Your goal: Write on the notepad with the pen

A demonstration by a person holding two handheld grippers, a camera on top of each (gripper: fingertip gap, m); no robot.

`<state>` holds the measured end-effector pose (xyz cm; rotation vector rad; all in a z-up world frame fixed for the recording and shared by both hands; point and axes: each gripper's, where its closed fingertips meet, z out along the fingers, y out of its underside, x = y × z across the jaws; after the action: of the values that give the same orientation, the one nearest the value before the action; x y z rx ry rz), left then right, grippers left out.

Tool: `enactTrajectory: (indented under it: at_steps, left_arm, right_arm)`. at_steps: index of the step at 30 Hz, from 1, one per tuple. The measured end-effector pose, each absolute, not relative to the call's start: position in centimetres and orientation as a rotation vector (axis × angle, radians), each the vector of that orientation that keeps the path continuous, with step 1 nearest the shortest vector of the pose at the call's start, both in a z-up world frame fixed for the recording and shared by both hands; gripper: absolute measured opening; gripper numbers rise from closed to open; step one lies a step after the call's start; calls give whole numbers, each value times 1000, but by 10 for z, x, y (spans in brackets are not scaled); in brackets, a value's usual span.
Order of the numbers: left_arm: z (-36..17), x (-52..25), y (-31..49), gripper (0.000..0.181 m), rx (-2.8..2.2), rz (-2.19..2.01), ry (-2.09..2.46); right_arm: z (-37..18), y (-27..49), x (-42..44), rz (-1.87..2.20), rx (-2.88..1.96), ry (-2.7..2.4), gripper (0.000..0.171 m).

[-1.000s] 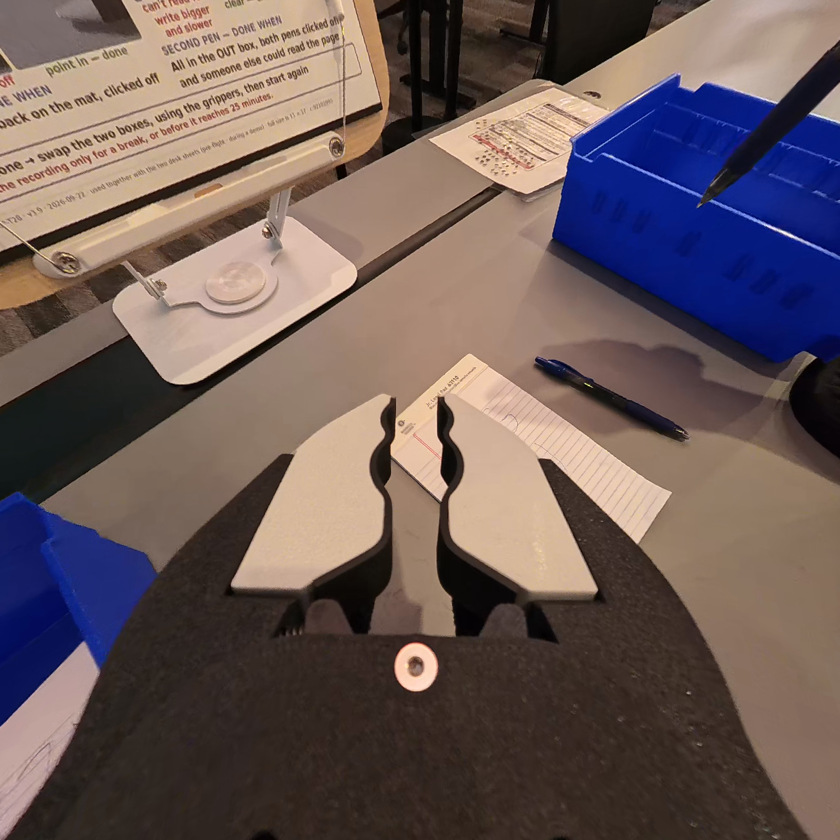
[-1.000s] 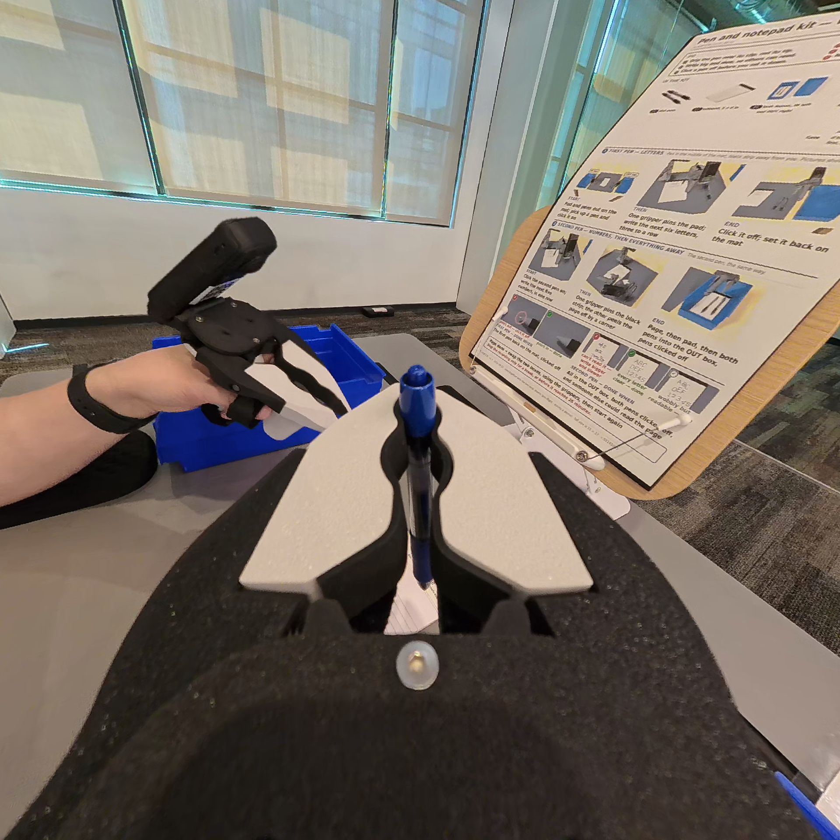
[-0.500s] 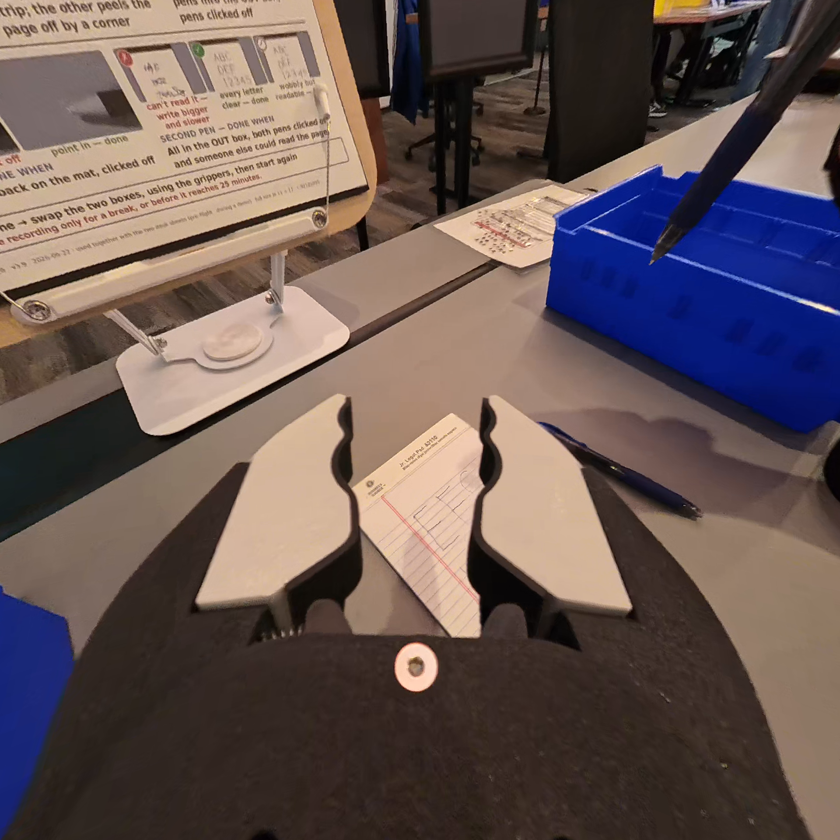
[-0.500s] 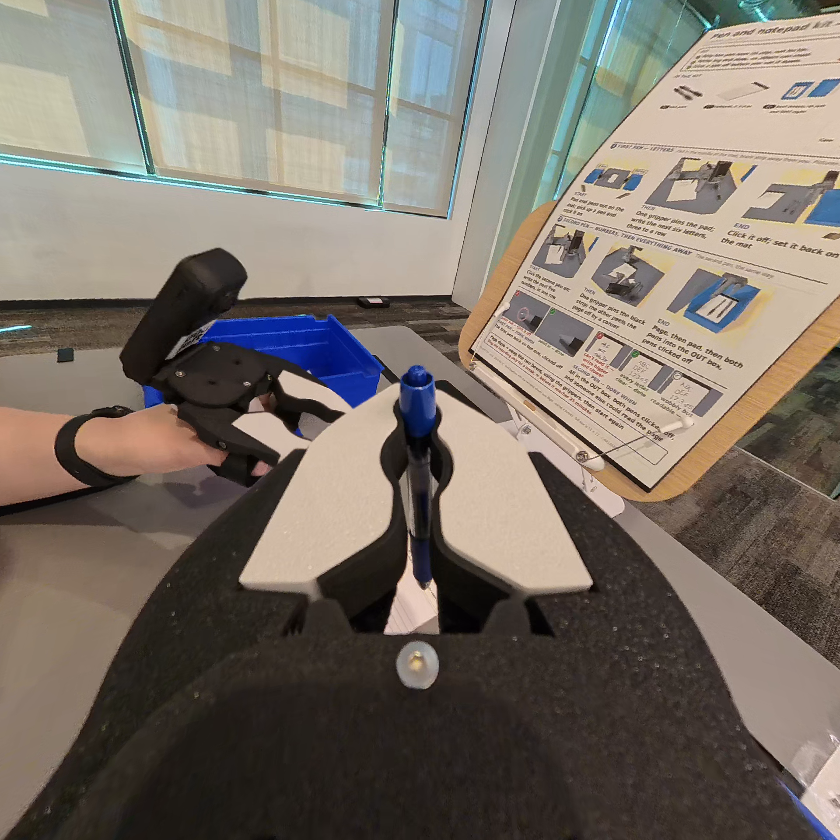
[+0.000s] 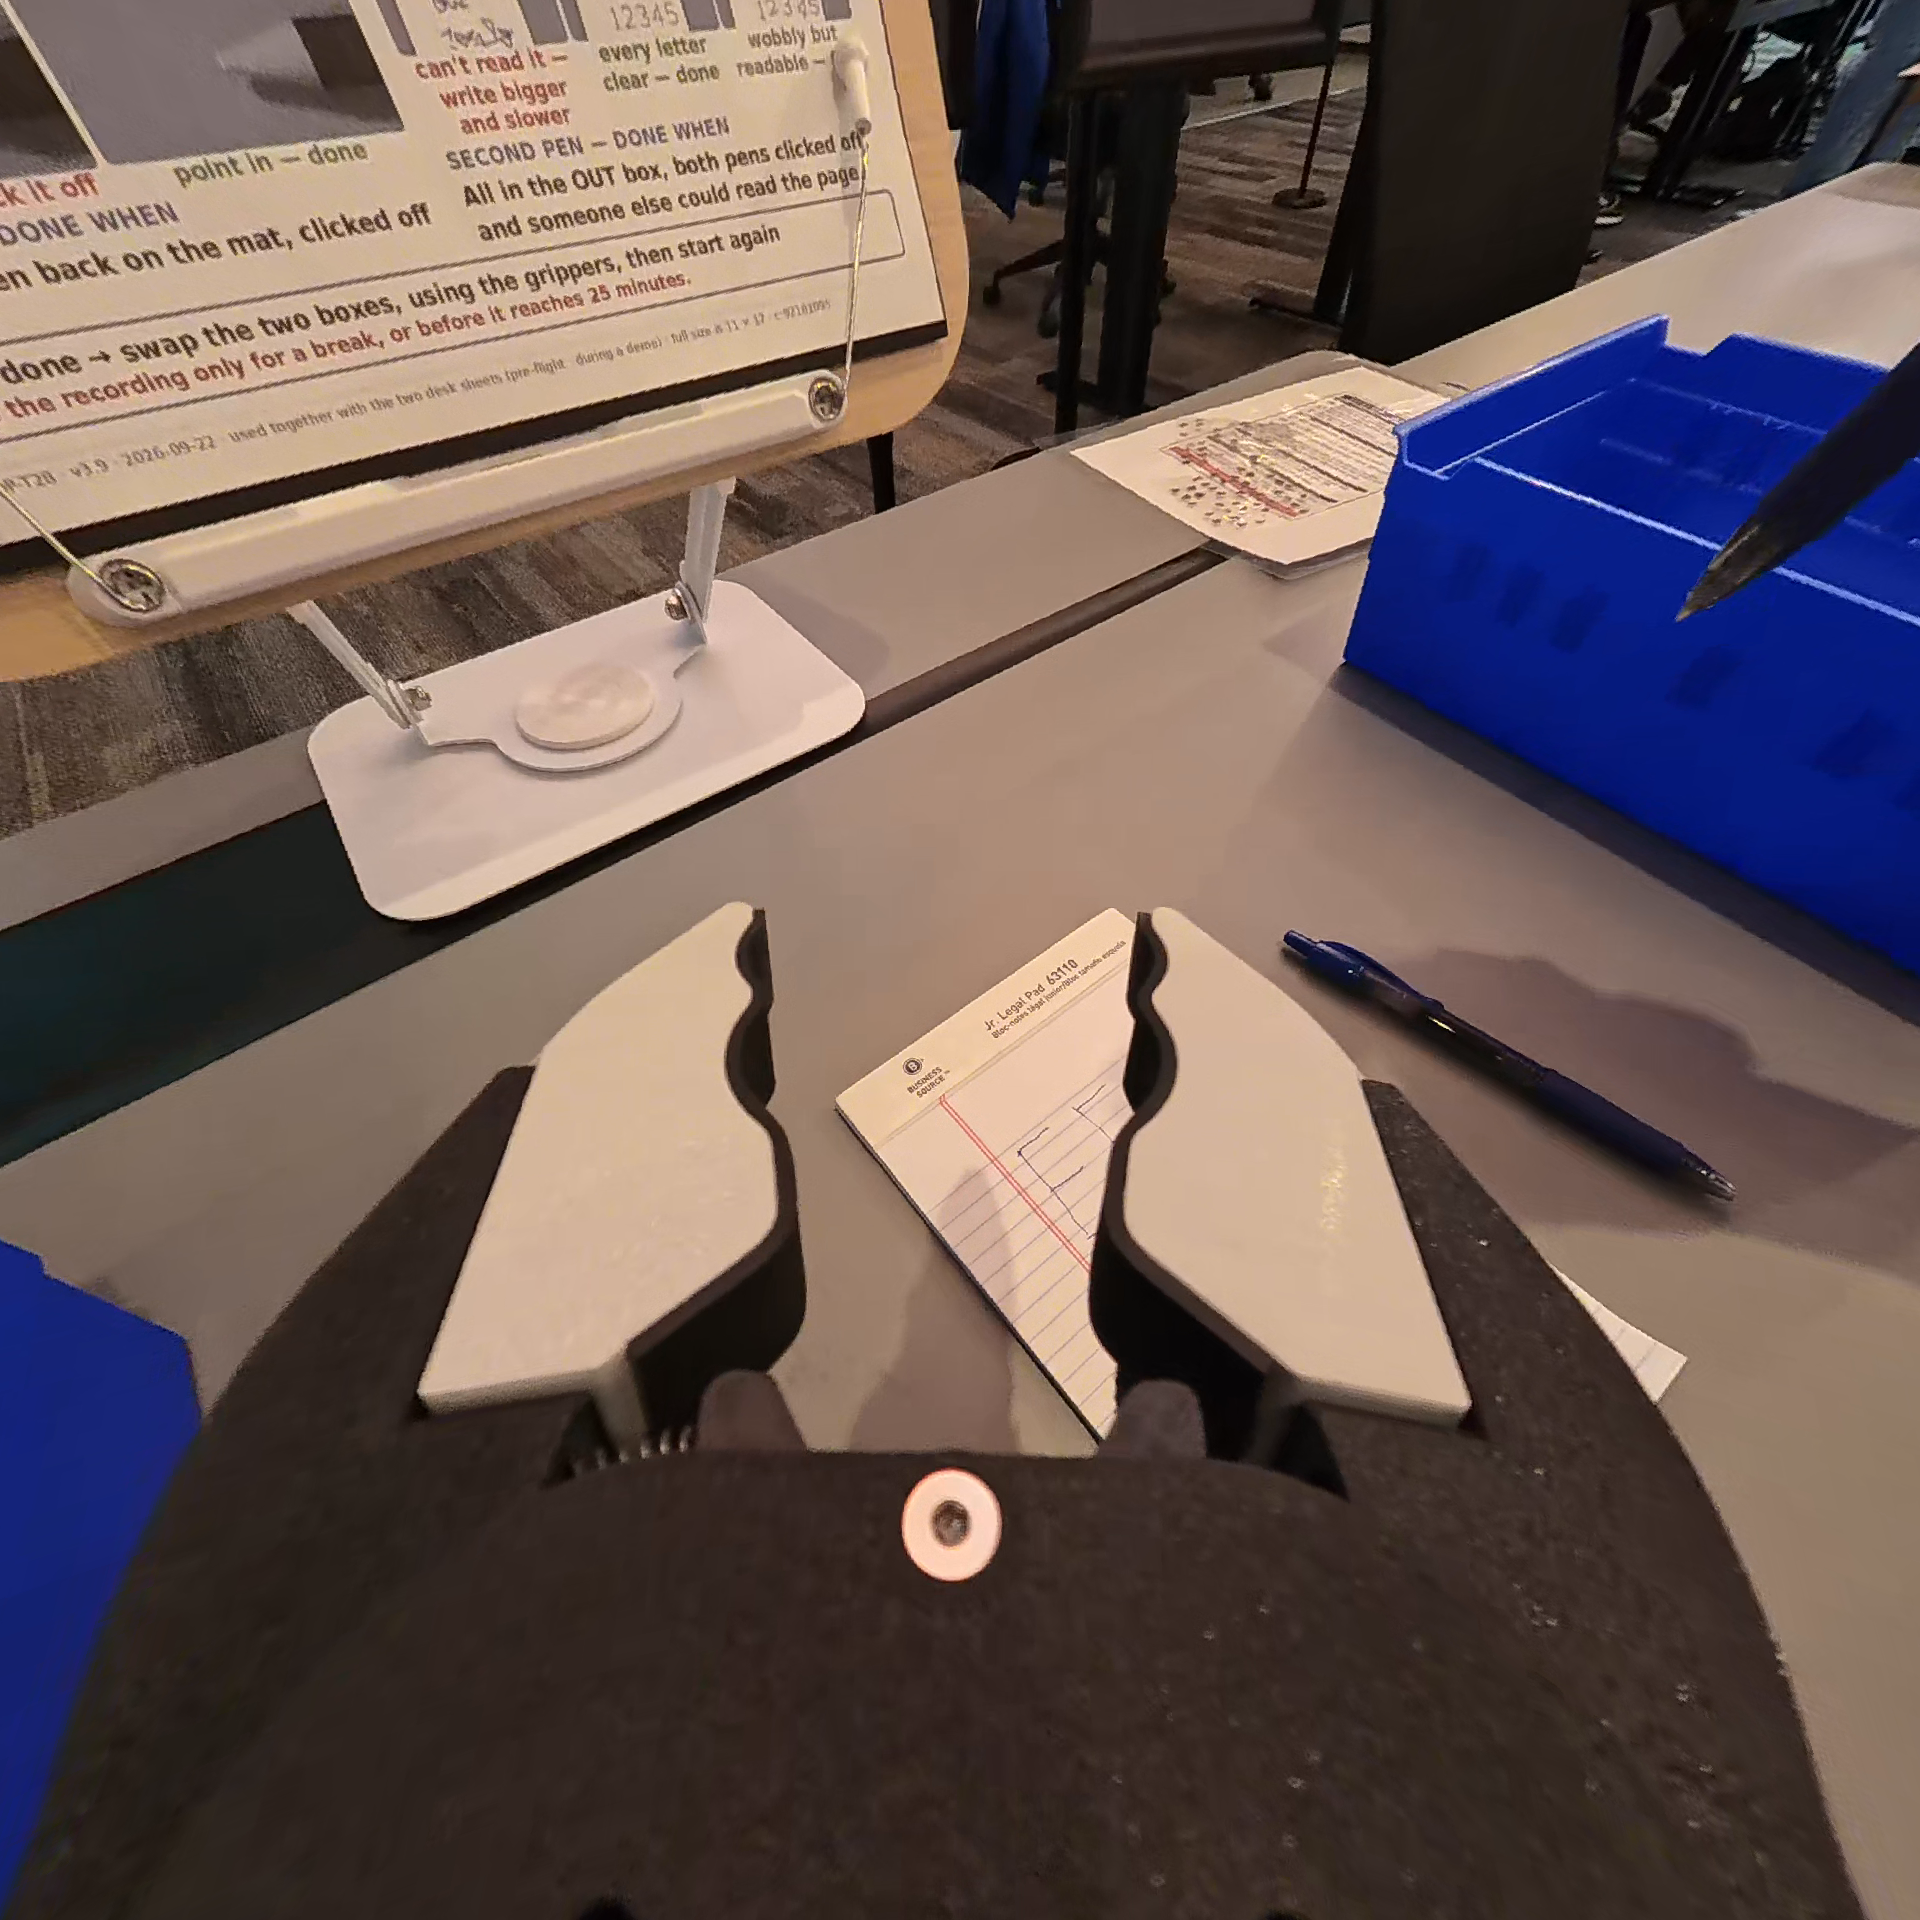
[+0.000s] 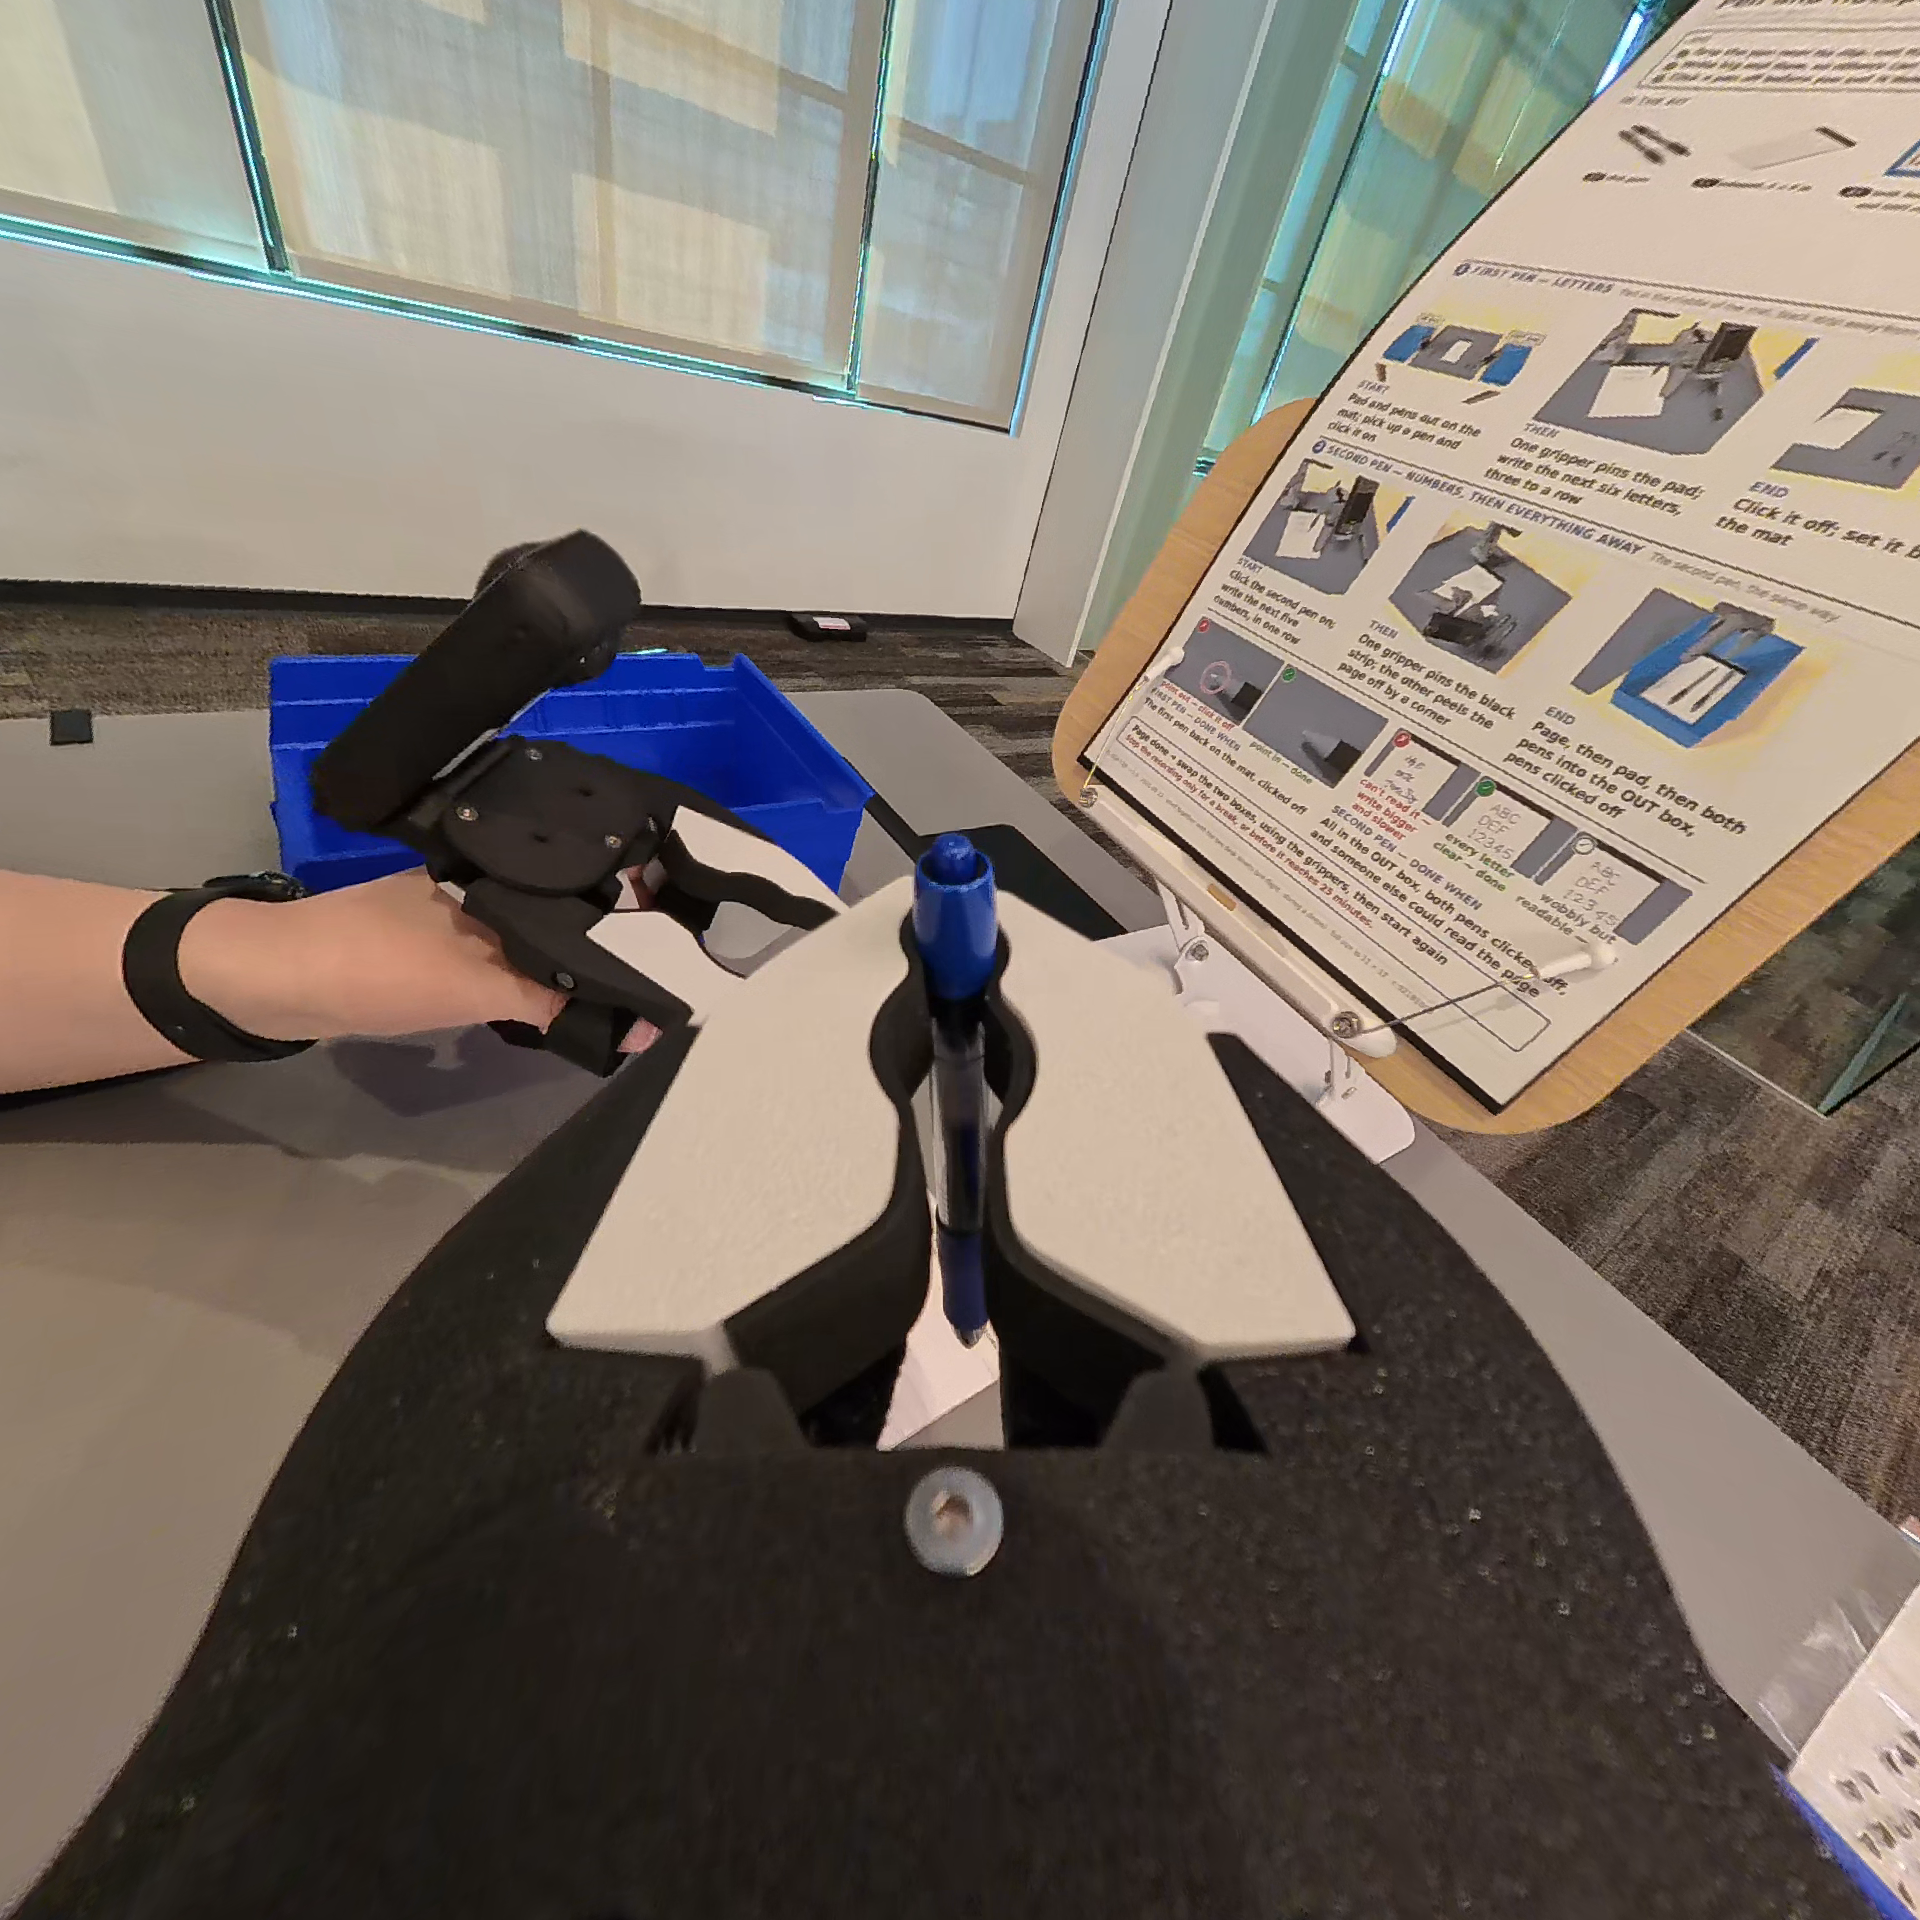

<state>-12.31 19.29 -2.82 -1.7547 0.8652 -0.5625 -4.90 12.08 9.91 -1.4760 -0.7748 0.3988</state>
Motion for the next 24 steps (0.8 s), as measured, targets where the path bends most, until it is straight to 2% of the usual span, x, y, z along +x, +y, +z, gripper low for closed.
enactTrajectory:
  at_steps: [24]
  left_arm:
    - [-24, -120, 189, 62, -1760, -650, 862]
  right_arm:
    - [98, 122, -46, 399, -1477, -763, 4]
